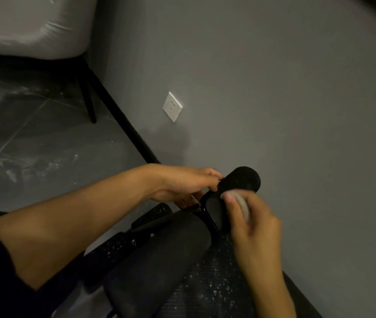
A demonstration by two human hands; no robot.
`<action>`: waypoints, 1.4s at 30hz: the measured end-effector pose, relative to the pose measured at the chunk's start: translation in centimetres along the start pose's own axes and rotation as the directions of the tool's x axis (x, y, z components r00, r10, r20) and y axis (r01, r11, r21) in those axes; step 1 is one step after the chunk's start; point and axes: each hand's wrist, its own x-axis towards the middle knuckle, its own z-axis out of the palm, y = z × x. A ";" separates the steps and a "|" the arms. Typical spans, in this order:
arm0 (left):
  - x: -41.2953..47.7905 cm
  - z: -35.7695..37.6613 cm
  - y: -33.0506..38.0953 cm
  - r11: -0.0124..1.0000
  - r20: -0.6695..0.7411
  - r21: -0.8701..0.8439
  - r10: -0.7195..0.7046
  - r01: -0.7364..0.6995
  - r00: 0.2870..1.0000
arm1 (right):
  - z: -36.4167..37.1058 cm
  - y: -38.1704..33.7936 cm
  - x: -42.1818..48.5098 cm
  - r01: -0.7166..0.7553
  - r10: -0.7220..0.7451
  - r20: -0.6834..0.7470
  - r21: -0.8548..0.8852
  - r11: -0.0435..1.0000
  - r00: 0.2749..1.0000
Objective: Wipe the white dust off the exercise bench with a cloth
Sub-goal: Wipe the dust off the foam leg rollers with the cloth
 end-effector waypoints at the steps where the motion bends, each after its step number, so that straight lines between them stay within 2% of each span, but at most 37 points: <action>1: 0.0 0.0 0.1 1.000 0.009 -0.004 0.005 -0.005 1.000 | 0.0 -0.2 -0.8 -0.014 0.014 0.006 0.053 0.999 1.000; 4: 0.2 0.0 0.1 1.000 0.016 -0.026 0.003 -0.003 1.000 | -0.5 -0.1 -0.1 -0.014 0.009 0.078 0.057 0.998 0.997; 7: 0.6 0.0 0.0 0.997 0.021 -0.081 0.002 -0.001 1.000 | -0.6 0.2 2.8 0.079 -0.064 0.144 -0.100 0.992 0.987; 9: 0.8 0.0 0.0 0.996 0.003 -0.092 0.003 -0.002 1.000 | -0.3 0.2 3.8 0.122 -0.100 0.145 -0.147 0.982 0.984; 13: 0.5 0.5 0.3 0.999 -0.037 -0.042 0.004 -0.006 0.999 | -0.1 0.4 1.7 0.095 -0.094 0.024 -0.058 0.994 0.995; 16: 0.8 0.5 0.0 1.000 -0.048 -0.021 -0.009 0.008 0.999 | -0.4 1.1 -0.5 -0.030 0.037 -0.063 0.107 0.994 0.997; 18: 0.9 0.4 0.0 1.000 -0.071 -0.017 -0.021 0.020 0.997 | -0.8 1.7 -0.1 -0.054 0.065 -0.105 0.107 0.993 0.992; 24: 1.1 0.3 0.2 0.999 -0.064 -0.032 -0.041 0.039 0.997 | -1.3 3.0 3.0 -0.043 0.043 0.003 0.017 0.999 0.999; 30: 0.8 -0.5 0.2 0.999 -0.141 0.024 -0.018 0.021 0.990 | -0.9 4.2 3.7 -0.036 0.037 -0.032 0.022 0.999 0.999; 34: 0.5 -0.2 0.3 0.998 -0.113 0.017 -0.055 0.058 0.992 | -0.8 4.7 7.0 -0.043 0.033 -0.099 -0.103 0.994 0.995; 38: 0.3 -0.3 0.6 0.994 -0.023 0.026 -0.107 0.108 0.994 | -0.6 5.0 9.3 -0.056 0.038 -0.070 -0.274 0.960 0.997; 40: 0.4 -0.2 0.7 0.994 0.028 0.018 -0.110 0.109 0.994 | -0.7 4.8 8.0 -0.033 0.023 -0.041 -0.268 0.963 0.999; 42: 0.4 -0.1 0.7 0.996 0.024 0.010 -0.092 0.091 0.996 | -1.1 3.8 5.8 -0.020 0.024 0.021 -0.157 0.987 0.999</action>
